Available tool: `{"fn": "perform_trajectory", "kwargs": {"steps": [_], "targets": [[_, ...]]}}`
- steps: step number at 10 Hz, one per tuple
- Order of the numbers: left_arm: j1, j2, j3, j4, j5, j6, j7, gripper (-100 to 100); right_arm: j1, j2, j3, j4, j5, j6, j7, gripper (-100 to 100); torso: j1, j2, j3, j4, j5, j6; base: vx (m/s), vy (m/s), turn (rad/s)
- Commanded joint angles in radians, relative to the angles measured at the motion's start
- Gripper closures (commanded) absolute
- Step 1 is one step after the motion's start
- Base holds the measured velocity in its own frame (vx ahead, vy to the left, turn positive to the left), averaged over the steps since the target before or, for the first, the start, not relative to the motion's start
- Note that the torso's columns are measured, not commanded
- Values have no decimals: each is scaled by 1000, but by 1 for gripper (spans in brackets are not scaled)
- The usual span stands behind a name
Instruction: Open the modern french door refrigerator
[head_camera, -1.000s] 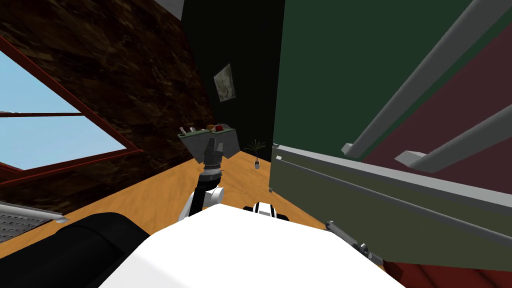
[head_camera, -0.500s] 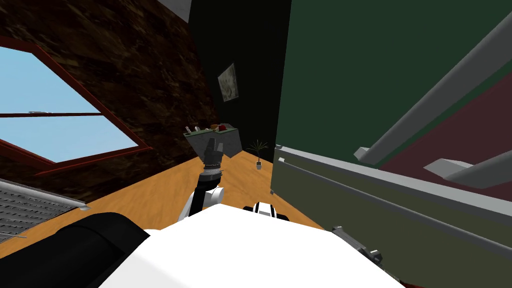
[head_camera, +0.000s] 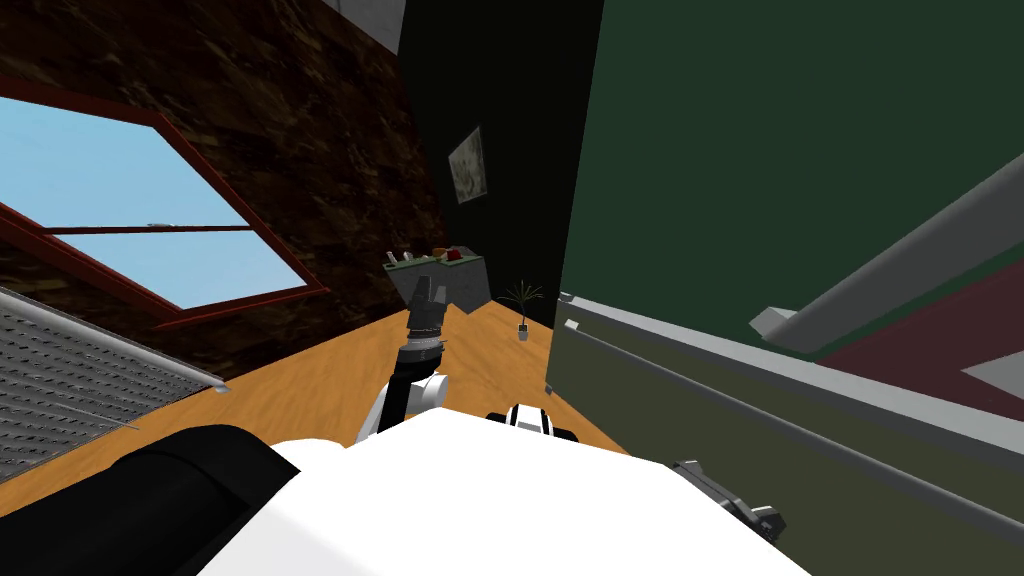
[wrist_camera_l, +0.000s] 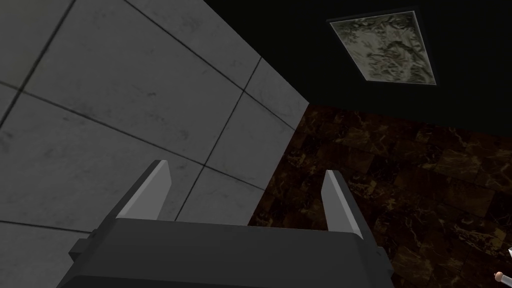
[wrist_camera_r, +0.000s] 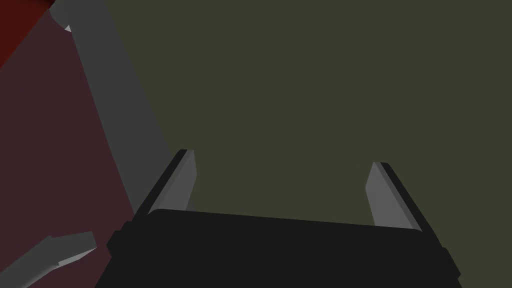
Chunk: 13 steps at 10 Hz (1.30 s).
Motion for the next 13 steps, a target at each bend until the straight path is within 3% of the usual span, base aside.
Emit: {"fn": "perform_trajectory", "kwargs": {"steps": [1, 4, 5, 9, 10, 11, 12, 13], "targets": [[0, 0, 0, 0, 0, 0, 0, 0, -12, 4, 10, 53, 64, 70, 7, -100, 0, 1, 0, 0, 0, 0, 52, -14, 178], [0, 0, 0, 0, 0, 0, 0, 0, -26, 8, 18, 127, 151, 153, 12, -100, 0, 0, 0, 0, 0, -1, 54, -14, 148], [0, 0, 0, 0, 0, 0, 0, 0, -26, 8, 18, 129, 153, 169, 12, -100, 0, 1, 0, 0, 0, 0, 21, -7, -12], [0, 0, 0, 0, 0, 0, 0, 0, -53, 15, 31, 235, 273, 289, 22, -100, 0, -1, 0, 0, 0, -1, 46, -12, 143], [0, 0, 0, 0, 0, 0, 0, 0, -66, 19, 38, 283, 306, 318, 26, -100, 0, 0, 0, 0, 0, 0, 52, -8, 148], [0, 0, 0, 0, 0, 0, 0, 0, -66, 19, 38, 283, 328, 346, 26, -100, 0, 0, 0, 0, 0, -1, 44, -8, 87], [0, 0, 0, 0, 0, 0, 0, 0, -78, 22, 44, 329, 362, 377, 30, -100, 0, 1, 0, 0, 0, 0, 45, -10, 175], [0, 0, 0, 0, 0, 0, 0, 0, -78, 22, 44, 329, 378, 405, 30, -100, 0, 1, 1, 0, 0, -1, 40, -12, 82]]}}
